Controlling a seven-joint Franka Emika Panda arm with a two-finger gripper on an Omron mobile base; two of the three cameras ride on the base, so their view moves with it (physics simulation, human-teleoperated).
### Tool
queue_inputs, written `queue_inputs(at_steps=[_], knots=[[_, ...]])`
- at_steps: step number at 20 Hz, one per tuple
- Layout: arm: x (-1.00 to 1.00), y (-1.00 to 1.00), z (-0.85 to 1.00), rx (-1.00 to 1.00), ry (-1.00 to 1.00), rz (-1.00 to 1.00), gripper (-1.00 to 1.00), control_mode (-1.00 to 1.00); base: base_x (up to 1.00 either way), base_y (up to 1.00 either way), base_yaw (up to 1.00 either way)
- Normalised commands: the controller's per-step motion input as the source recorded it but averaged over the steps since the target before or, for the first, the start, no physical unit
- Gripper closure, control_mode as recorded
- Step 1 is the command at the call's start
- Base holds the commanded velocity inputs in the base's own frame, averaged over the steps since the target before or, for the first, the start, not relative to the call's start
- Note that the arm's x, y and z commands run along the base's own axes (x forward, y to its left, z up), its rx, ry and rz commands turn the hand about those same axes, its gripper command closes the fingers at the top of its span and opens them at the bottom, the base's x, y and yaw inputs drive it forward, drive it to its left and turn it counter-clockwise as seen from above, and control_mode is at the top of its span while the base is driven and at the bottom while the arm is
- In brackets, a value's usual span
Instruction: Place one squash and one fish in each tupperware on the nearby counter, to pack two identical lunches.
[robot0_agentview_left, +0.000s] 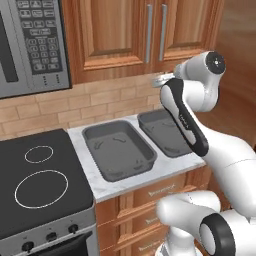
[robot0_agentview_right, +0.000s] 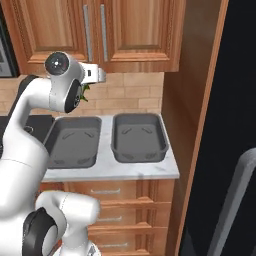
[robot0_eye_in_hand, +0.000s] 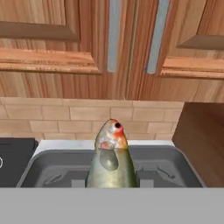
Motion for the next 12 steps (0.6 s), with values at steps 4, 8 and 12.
queue_inputs(at_steps=[4,8,12], knots=[[0.00,0.00,0.00,0.00,0.00,0.00,1.00,1.00,0.69,0.01,0.00],[0.04,0.00,-0.45,-0.02,0.07,0.00,1.00,-1.00,0.06,0.01,0.00],[-0.13,-0.08,-0.84,-0.02,0.18,0.00,1.00,-1.00,0.00,0.00,0.00]])
